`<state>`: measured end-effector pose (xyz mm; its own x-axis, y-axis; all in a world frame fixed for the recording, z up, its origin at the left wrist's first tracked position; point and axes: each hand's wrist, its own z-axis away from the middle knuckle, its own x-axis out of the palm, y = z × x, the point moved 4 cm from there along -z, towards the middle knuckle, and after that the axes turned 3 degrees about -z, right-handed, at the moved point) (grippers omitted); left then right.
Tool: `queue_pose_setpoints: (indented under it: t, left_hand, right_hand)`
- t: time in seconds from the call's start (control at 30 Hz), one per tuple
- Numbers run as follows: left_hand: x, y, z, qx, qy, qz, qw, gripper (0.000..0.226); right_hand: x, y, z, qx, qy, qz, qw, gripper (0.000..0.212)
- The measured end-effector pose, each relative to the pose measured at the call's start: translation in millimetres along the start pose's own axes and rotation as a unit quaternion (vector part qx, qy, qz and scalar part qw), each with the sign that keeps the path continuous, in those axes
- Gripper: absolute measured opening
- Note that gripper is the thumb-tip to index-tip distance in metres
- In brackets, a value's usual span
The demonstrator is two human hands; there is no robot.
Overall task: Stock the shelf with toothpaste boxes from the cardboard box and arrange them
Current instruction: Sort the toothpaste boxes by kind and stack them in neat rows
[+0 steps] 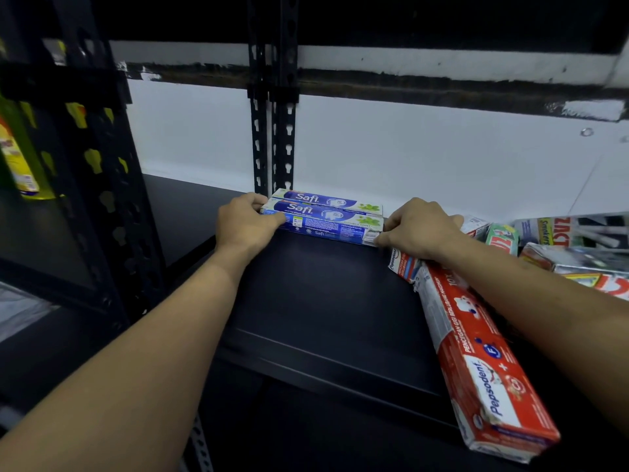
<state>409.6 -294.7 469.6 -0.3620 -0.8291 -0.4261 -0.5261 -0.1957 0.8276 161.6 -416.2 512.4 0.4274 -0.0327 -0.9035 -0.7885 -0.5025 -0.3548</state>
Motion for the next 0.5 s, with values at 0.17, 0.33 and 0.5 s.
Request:
queue_pose_setpoints:
  t: [0.17,0.33,0.5]
  left_hand:
    - [-0.1,2.7,1.6,-0.009,-0.002,0.015,1.0,0.032]
    - [-1.0,2.6,1.4,-0.002,0.0,0.018,1.0,0.039]
    - [-0.7,4.0,1.9,0.002,-0.002,0.017,1.0,0.035]
  right_hand:
    - [0.8,0.7,-0.3,-0.001,0.001,-0.002,1.0,0.024]
    - [2.1,0.6,2.1,-0.004,0.015,0.001,1.0,0.025]
    - [1.4,2.2,2.2,-0.001,0.018,0.013,1.0,0.032]
